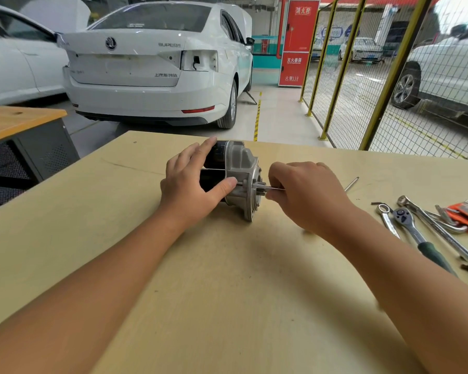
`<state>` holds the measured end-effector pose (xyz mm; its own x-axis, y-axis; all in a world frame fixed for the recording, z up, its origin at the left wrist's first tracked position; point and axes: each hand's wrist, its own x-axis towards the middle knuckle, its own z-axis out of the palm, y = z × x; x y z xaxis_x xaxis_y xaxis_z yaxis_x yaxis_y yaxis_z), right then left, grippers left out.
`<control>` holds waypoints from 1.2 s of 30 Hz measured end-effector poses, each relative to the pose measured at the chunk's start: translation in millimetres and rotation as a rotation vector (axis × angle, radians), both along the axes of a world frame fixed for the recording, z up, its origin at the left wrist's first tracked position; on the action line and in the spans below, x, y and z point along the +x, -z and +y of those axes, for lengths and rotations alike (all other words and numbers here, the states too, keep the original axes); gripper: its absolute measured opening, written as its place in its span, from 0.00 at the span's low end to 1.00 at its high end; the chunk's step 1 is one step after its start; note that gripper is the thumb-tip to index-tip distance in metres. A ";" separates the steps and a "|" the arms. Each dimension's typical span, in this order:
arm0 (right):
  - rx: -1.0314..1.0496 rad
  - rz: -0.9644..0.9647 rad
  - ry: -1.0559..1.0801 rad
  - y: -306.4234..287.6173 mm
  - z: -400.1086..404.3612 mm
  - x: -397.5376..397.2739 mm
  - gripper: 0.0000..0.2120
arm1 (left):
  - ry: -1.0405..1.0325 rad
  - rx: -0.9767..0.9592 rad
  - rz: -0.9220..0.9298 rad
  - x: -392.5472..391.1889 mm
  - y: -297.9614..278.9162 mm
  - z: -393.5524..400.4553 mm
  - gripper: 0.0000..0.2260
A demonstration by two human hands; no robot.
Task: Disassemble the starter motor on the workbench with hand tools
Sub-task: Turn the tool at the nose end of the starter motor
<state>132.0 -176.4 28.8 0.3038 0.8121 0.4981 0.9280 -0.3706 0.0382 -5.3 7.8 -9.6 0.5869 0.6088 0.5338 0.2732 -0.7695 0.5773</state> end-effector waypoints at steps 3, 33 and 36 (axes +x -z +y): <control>0.002 0.124 -0.056 -1.0 -0.2 -0.5 0.10 | -0.017 0.018 -0.004 1.5 0.2 0.2 0.35; -0.030 0.085 -0.059 1.3 0.4 3.0 0.11 | -0.008 0.025 -0.017 1.5 2.1 0.9 0.37; -0.002 -0.011 -0.017 1.0 -0.3 0.9 0.09 | -0.002 0.024 -0.011 0.6 2.4 2.0 0.38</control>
